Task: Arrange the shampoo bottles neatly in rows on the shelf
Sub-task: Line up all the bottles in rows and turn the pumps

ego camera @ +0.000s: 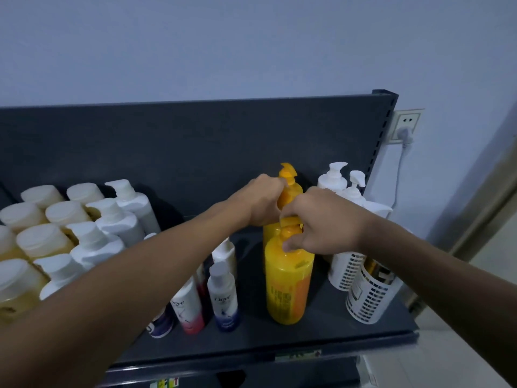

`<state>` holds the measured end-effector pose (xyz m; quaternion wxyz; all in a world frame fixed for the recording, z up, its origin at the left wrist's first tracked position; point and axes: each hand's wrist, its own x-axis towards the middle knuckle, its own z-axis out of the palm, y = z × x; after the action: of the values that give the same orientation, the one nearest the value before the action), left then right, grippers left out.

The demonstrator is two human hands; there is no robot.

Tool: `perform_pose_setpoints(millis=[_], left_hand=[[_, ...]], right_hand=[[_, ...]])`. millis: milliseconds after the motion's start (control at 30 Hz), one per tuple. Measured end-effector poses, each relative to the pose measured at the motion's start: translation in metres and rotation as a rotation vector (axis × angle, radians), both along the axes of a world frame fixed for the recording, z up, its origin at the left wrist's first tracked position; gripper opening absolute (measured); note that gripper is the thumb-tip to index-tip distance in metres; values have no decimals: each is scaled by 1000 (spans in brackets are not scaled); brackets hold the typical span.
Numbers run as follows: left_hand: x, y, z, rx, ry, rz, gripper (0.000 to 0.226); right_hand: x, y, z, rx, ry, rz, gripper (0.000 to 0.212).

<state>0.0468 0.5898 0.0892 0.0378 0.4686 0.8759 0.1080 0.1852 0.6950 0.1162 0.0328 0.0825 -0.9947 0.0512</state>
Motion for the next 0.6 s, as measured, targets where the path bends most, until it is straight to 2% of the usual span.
perform_pose_setpoints(millis=[233,367,433,500,600], left_hand=[[-3,-10,0,44,-32,-4,24],[-15,-9,3,-39,-79,-27,33],[-30,-12,8,-61,-114,-29,36],[-48,-12,13,-22,-112,19,40],[-66,1,15,135,-103,109,39]], right_hand=[[-8,-8,-3,0,4,36,34],[-9,-3,-4,-5,-9,19,37],[-9,1,-1,-37,-36,-8,46],[-10,5,6,-103,-62,-58,56],[-9,11,14,-187,-71,-105,54]])
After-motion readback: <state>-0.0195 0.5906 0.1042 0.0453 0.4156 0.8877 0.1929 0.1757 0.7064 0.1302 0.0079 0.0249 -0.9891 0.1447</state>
